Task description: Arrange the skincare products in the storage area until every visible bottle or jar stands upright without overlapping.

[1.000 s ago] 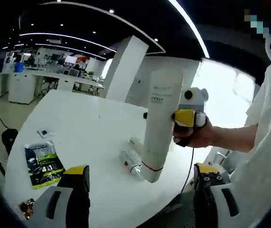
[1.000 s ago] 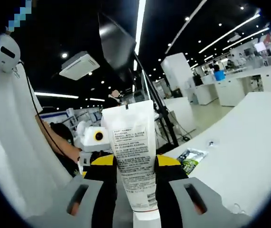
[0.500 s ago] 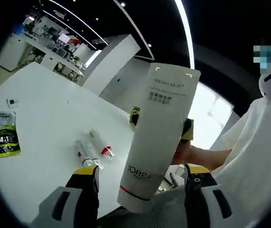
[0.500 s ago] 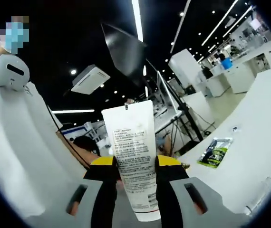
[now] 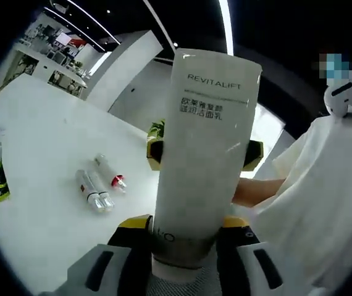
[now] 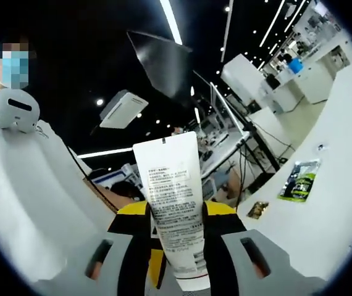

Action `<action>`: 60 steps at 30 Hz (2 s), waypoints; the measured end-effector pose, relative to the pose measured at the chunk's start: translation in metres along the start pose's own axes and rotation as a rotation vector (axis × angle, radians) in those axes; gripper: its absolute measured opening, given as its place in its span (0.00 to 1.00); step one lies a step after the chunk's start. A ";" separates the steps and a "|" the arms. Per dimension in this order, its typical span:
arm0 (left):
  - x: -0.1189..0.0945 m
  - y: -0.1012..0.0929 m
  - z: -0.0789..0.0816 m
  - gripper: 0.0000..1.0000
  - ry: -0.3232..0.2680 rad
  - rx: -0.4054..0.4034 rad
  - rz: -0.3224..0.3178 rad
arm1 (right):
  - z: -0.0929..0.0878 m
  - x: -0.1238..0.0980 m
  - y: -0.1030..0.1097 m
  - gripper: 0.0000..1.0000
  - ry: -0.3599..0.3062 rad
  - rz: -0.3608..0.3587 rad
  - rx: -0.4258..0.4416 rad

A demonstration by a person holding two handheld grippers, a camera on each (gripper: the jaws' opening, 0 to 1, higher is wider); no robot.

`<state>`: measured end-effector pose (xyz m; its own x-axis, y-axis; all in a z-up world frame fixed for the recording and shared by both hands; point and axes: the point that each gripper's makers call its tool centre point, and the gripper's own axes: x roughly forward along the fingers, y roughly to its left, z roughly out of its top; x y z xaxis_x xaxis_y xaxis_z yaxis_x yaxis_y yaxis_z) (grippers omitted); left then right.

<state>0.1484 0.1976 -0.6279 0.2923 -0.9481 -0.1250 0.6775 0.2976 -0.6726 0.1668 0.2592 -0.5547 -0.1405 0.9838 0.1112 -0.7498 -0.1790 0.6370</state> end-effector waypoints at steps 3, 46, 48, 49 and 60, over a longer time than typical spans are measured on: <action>-0.003 0.001 0.000 0.41 0.005 0.005 0.000 | -0.002 -0.001 -0.002 0.30 -0.016 -0.009 0.018; -0.026 0.087 -0.028 0.35 0.246 0.349 0.657 | -0.012 -0.017 -0.070 0.15 0.012 -0.659 0.024; -0.026 0.087 -0.028 0.35 0.245 0.348 0.661 | -0.013 -0.017 -0.070 0.13 0.008 -0.665 0.029; -0.027 0.088 -0.027 0.35 0.248 0.364 0.671 | -0.012 -0.019 -0.070 0.09 0.008 -0.670 0.019; -0.028 0.084 -0.024 0.35 0.232 0.372 0.610 | -0.011 -0.008 -0.058 0.05 0.092 -0.579 -0.139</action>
<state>0.1808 0.2459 -0.6981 0.5670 -0.5899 -0.5749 0.6364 0.7568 -0.1490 0.2041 0.2618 -0.6012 0.2654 0.9179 -0.2950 -0.7977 0.3809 0.4676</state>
